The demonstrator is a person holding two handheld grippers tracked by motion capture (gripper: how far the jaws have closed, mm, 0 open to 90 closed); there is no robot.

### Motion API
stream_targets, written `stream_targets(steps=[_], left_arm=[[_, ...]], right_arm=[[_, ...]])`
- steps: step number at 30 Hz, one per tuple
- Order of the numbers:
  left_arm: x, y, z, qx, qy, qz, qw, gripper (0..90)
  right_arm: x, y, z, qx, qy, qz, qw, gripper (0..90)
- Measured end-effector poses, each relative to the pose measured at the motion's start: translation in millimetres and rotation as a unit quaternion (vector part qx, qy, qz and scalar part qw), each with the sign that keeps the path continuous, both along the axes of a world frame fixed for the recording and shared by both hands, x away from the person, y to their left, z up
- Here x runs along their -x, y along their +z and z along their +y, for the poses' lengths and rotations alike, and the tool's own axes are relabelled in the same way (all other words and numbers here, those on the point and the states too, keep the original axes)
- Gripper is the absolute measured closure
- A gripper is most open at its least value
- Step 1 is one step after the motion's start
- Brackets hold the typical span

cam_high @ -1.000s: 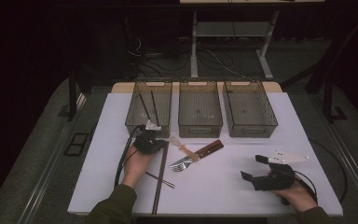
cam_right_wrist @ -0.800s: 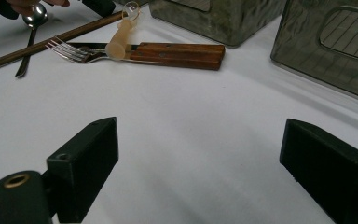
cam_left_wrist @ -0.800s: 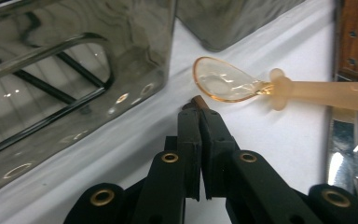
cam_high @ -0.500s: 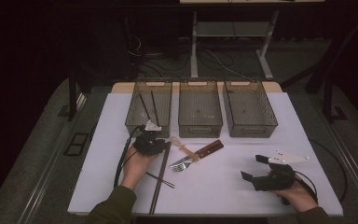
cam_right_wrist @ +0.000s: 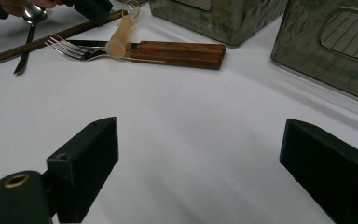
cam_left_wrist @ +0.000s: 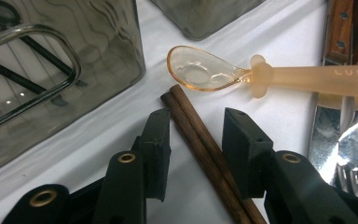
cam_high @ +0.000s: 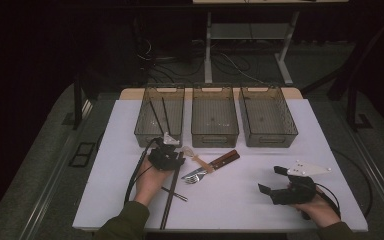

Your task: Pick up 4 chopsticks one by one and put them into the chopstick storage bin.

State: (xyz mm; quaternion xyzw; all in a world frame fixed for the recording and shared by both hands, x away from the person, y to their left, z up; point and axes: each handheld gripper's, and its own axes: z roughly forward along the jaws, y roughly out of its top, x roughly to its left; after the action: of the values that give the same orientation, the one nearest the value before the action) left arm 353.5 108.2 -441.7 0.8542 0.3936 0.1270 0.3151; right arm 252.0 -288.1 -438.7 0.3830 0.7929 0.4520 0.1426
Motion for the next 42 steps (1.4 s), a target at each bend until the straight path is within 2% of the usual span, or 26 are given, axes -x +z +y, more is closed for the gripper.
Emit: stream_targets(steps=[3,8,15,25,27,29,33,42], left_arm=[[-0.1,0.0,0.5,-0.005,-0.004,-0.004,1.0000,63.8],[-1.4,0.1,3.6,-0.002,-0.006,-0.001,1.0000,69.0],[-3.3,1.6,9.1,-0.008,-0.013,0.002,0.9999,73.2],[-4.6,1.1,13.3,0.001,-0.012,0.005,0.9999,75.6],[-4.8,0.8,14.7,0.006,-0.013,0.006,0.9999,75.0],[-4.3,1.5,16.7,0.013,-0.013,0.004,0.9998,69.5],[0.9,7.2,25.6,0.047,-0.007,-0.002,0.9989,64.7],[31.1,19.4,53.0,0.078,-0.013,-0.010,0.9968,69.4]], right_arm=[[0.3,0.1,0.3,0.000,0.000,0.000,1.0000,11.1],[0.3,0.2,0.0,0.000,0.001,-0.001,1.0000,11.1],[0.3,0.3,0.1,-0.001,0.003,-0.001,1.0000,11.1],[0.4,0.2,0.5,0.000,0.004,0.000,1.0000,11.1],[0.4,0.3,0.6,-0.001,0.004,0.000,1.0000,11.1],[0.5,0.3,0.6,0.000,0.005,0.000,1.0000,11.1],[0.5,0.1,0.8,-0.001,0.006,0.000,1.0000,11.1],[0.6,0.2,0.6,0.000,0.005,0.000,1.0000,11.1]])
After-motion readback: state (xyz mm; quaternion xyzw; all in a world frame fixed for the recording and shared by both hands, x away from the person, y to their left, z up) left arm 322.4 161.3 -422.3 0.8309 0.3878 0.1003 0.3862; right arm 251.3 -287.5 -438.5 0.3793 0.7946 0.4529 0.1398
